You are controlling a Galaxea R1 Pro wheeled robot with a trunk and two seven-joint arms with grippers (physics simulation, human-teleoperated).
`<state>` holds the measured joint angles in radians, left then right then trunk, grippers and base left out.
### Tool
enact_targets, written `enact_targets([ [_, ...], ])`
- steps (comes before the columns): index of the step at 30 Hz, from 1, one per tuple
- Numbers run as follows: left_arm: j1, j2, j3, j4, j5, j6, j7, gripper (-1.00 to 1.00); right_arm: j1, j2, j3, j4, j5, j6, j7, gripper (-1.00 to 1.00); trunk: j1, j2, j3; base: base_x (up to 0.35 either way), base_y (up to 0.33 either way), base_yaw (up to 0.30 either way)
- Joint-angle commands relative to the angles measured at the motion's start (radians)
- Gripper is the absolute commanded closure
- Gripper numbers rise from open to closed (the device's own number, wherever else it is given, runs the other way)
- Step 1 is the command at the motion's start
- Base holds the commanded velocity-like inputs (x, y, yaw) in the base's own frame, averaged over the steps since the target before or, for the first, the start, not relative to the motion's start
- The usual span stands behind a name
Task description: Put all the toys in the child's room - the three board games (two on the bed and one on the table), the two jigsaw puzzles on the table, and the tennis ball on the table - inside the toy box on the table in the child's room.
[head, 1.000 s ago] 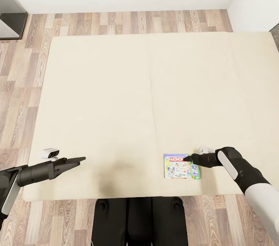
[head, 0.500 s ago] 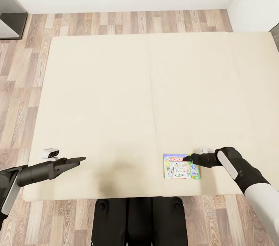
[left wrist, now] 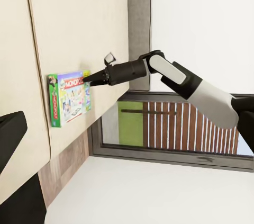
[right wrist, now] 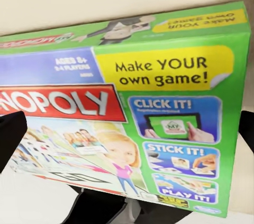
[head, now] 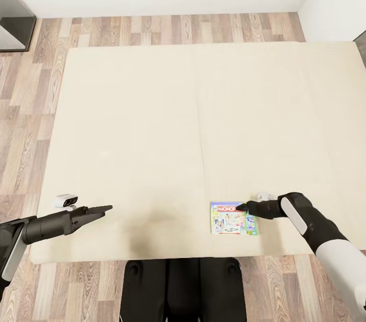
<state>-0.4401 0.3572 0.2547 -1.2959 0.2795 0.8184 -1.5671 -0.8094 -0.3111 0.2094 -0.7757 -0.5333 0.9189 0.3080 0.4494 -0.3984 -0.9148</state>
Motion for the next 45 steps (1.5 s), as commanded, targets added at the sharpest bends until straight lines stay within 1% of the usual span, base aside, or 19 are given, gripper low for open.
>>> enact_targets([
  [1, 0.000, 0.000, 0.000, 0.000, 0.000, 0.011, -0.004, -1.00, -0.001, 0.001, 0.002, -0.001, 0.008, 0.002, 0.008, -1.00, 0.001, -0.002, -0.001, 0.000, 0.000, 0.000],
  [8, 0.000, 0.000, 0.000, 0.000, 0.000, 0.011, -0.004, -1.00, -0.001, 0.031, 0.001, -0.001, 0.009, 0.003, 0.008, -1.00, 0.001, -0.002, -0.001, 0.000, 0.000, 0.000],
  [16, 0.000, 0.000, 0.000, 0.000, 0.000, 0.011, -0.004, -1.00, -0.002, 0.040, 0.001, -0.001, 0.009, 0.003, 0.008, -1.00, 0.001, -0.002, -0.001, 0.000, 0.000, 0.000],
  [27, 0.000, 0.000, 0.000, 0.000, 0.000, 0.011, -0.004, -1.00, -0.002, 0.066, 0.001, -0.002, 0.011, 0.003, 0.008, -1.00, 0.001, -0.002, -0.001, 0.000, 0.000, 0.000],
  [40, 0.000, 0.000, 0.000, 0.000, 0.000, 0.011, -0.004, -1.00, -0.002, 0.071, 0.004, -0.001, 0.012, 0.003, 0.008, -1.00, 0.001, -0.002, -0.001, 0.000, 0.000, 0.000],
  [43, 0.000, 0.000, 0.000, 0.000, 0.000, 0.011, -0.004, -1.00, -0.002, 0.079, 0.004, -0.001, 0.012, 0.003, 0.008, -1.00, 0.001, -0.002, -0.001, 0.000, 0.000, 0.000],
  [45, 0.000, 0.000, 0.000, 0.000, 0.000, 0.011, -0.004, -1.00, -0.002, 0.092, 0.004, -0.001, 0.012, 0.003, 0.008, -1.00, 0.001, -0.002, -0.001, 0.000, 0.000, 0.000],
])
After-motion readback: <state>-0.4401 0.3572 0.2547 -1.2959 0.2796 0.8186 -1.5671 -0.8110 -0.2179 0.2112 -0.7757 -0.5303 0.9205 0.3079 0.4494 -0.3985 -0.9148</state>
